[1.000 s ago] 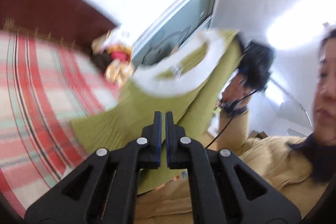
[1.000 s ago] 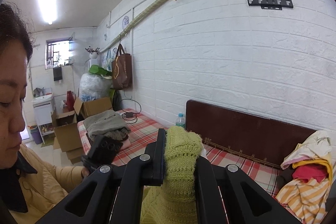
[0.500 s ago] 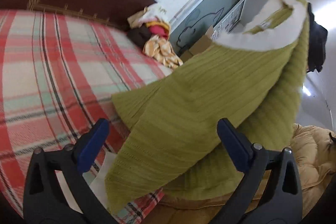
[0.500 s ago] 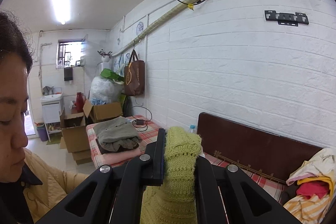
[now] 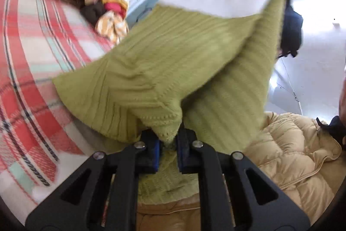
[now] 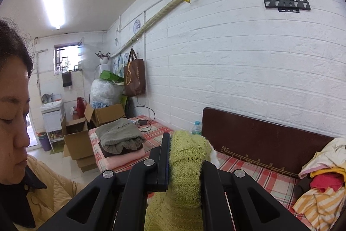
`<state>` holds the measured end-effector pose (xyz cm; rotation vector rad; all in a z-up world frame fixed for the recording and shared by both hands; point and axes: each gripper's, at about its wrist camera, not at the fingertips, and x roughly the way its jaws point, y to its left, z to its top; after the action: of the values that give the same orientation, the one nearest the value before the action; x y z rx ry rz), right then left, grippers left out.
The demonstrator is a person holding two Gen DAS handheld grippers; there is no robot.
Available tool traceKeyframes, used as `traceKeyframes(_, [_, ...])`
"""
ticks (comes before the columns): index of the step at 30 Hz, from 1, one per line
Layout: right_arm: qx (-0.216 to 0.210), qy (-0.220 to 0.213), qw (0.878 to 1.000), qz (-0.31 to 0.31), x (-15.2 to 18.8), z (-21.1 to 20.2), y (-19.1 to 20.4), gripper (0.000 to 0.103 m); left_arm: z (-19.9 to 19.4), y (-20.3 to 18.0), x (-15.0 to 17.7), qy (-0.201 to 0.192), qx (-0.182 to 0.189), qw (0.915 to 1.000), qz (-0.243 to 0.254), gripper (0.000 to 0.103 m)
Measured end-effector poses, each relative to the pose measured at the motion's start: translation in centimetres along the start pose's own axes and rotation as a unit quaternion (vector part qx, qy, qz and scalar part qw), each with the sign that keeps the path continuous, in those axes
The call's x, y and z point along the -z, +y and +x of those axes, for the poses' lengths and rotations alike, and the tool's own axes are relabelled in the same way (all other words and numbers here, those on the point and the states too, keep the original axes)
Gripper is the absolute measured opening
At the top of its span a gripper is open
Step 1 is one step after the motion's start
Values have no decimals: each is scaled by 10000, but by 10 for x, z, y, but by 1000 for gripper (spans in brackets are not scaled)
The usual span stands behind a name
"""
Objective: Fold clothes
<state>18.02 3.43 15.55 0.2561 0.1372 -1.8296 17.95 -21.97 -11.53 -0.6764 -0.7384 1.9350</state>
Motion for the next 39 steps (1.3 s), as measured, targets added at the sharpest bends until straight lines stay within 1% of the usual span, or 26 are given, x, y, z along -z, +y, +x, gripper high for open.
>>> traceKeyframes(2, [12,-78,9999,68,1,-6,-3,5,-30,-19,-11,-564,-96,9983,149,13])
traceKeyframes(3, [21,-106,9999,67,0,-8,-3,5,-46,-32,-18,-838,-172,9960,265,13])
traceKeyframes(5, [21,-187,9998,46,-2,-13,-1,5,-73,-60,-33,-1266,-348,9897,564,13])
traceKeyframes(7, [19,-321,9995,40,-3,-20,1,5,-99,-93,-46,-1570,-614,9812,937,13])
traceKeyframes(10, [-15,-527,9986,73,-8,-25,-6,5,-123,-140,-67,-1808,-1154,9661,1436,13])
traceKeyframes(12, [-27,-632,9979,105,-12,-26,-13,5,-140,-162,-82,-1844,-1650,9548,1650,13])
traceKeyframes(14, [-15,-604,9978,270,-12,-14,-35,5,-148,-169,-100,-1784,-2143,9441,1756,13])
traceKeyframes(15, [-33,-528,9978,397,-10,-1,-52,5,-150,-164,-111,-1750,-2456,9382,1700,14])
traceKeyframes(17, [-51,-356,9972,653,-4,25,-86,5,-148,-135,-132,-1595,-3089,9266,1431,14])
traceKeyframes(18, [53,-135,9968,781,8,46,-106,5,-146,-110,-140,-1463,-3383,9207,1283,14])
traceKeyframes(20, [262,306,9938,1036,30,89,-147,6,-140,-49,-153,-1139,-3953,9063,967,14])
traceKeyframes(21, [372,552,9909,1173,43,111,-167,6,-135,-13,-157,-946,-4210,8995,687,14])
traceKeyframes(23, [540,1299,9781,1536,85,164,-210,6,-121,66,-157,-489,-4628,8851,-42,14])
traceKeyframes(24, [666,1631,9693,1716,111,188,-227,6,-114,105,-151,-193,-4736,8797,-375,14])
traceKeyframes(25, [792,1972,9589,1878,136,212,-244,7,-107,139,-142,84,-4841,8725,-653,14])
traceKeyframes(27, [1039,2783,9332,2022,192,253,-265,7,-94,184,-125,545,-4999,8597,-901,14])
traceKeyframes(28, [1152,3162,9184,2081,219,272,-274,7,-91,194,-122,649,-5021,8573,-939,14])
traceKeyframes(29, [1220,3411,9082,2095,238,282,-278,7,-91,198,-121,665,-5012,8576,-939,15])
traceKeyframes(30, [1284,3543,9024,2091,254,286,-280,9,-90,202,-121,681,-5003,8580,-940,16])
traceKeyframes(32, [1238,3437,9056,2155,259,285,-287,9,-90,196,-130,661,-4957,8623,-795,17])
traceKeyframes(33, [1215,3384,9071,2187,262,284,-291,9,-91,194,-136,674,-4900,8660,-734,23])
traceKeyframes(34, [1190,3323,9091,2213,263,283,-294,9,-91,190,-144,697,-4823,8705,-697,33])
traceKeyframes(35, [1153,3212,9137,2209,256,281,-298,9,-90,187,-151,720,-4745,8748,-660,37])
traceKeyframes(38, [1081,2826,9294,2113,228,276,-303,8,-93,182,-169,587,-4606,8840,-535,39])
traceKeyframes(39, [1096,2679,9354,2032,216,274,-301,8,-97,179,-174,421,-4529,8891,-505,38])
